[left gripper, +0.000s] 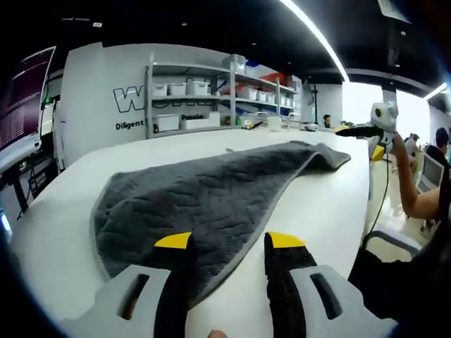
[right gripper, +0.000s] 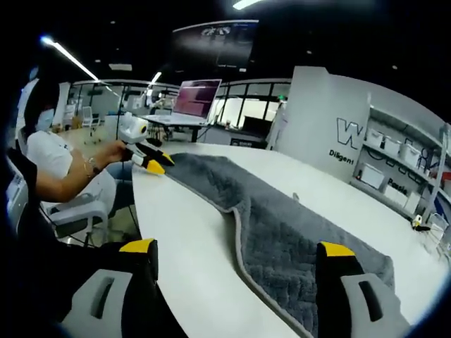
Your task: Open the folded towel by lifting each exposed corner and separating the folded layers until the towel lies flat within the target outline without major curled edges
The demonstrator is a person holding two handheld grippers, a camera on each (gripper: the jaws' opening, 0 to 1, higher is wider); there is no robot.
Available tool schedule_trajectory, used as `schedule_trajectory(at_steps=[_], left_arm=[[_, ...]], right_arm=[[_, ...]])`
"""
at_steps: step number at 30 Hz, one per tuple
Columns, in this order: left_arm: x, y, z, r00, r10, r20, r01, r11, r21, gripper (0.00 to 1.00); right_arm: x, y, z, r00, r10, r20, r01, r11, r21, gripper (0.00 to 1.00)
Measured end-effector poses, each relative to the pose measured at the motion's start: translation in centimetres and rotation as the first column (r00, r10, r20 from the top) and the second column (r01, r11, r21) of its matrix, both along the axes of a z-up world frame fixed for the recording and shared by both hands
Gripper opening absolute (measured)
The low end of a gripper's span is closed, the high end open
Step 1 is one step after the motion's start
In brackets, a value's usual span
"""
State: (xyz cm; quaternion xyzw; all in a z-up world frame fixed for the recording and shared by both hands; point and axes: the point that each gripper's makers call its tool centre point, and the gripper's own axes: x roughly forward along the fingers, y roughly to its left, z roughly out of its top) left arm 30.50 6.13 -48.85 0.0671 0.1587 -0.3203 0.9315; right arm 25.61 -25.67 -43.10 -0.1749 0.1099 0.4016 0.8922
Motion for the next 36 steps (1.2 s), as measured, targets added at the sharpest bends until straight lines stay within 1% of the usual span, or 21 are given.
schedule_trajectory(at_steps=[5,7,9,14,17,19,22,24,28,33,36], left_arm=[[0.3,0.1,-0.1,1.000,0.010,-0.010,-0.010,1.000,0.009,0.33],[0.4,0.3,-0.1,1.000,0.015,-0.003,-0.014,1.000,0.025,0.29],[0.4,0.3,-0.2,1.000,0.012,-0.001,-0.012,0.999,0.033,0.28],[0.2,0.2,-0.3,1.000,0.003,0.020,-0.004,0.999,0.053,0.20],[0.2,0.4,-0.2,1.000,0.016,0.027,-0.017,0.998,0.059,0.12],[0.2,0.6,-0.2,0.999,0.022,0.037,-0.024,0.997,0.076,0.09],[0.2,0.7,-0.2,0.998,0.022,0.059,-0.028,0.995,0.095,0.07],[0.2,0.7,-0.2,0.998,0.022,0.064,-0.028,0.995,0.097,0.06],[-0.1,0.9,-0.1,0.998,0.021,0.056,-0.027,0.995,0.098,0.06],[-0.7,1.3,-0.1,0.999,0.016,0.052,-0.022,0.993,0.120,0.06],[-1.1,1.5,-0.1,0.999,0.012,0.046,-0.017,0.993,0.120,0.06]], right_arm=[[-0.1,0.1,0.0,1.000,0.006,0.002,-0.006,1.000,-0.002,0.94],[-0.2,0.2,-0.1,1.000,0.008,0.000,-0.008,1.000,-0.003,0.94],[-0.2,0.1,-0.2,1.000,0.010,-0.002,-0.011,1.000,-0.006,0.93],[-0.1,-0.1,-0.3,1.000,0.008,-0.003,-0.008,1.000,-0.013,0.93],[-0.1,-0.1,-0.3,1.000,0.011,-0.004,-0.011,1.000,-0.012,0.93],[-0.2,-0.1,-0.3,1.000,0.012,-0.004,-0.012,1.000,-0.013,0.93],[-0.3,-0.1,-0.5,1.000,0.015,-0.007,-0.015,1.000,-0.022,0.91],[-0.3,-0.1,-0.5,1.000,0.014,-0.009,-0.014,1.000,-0.024,0.91],[-0.3,-0.2,-0.6,1.000,0.011,-0.012,-0.012,1.000,-0.021,0.91],[-0.3,-0.3,-0.6,1.000,0.011,-0.015,-0.011,1.000,-0.020,0.92],[-0.2,-0.3,-0.7,1.000,0.007,-0.017,-0.007,1.000,-0.020,0.92]])
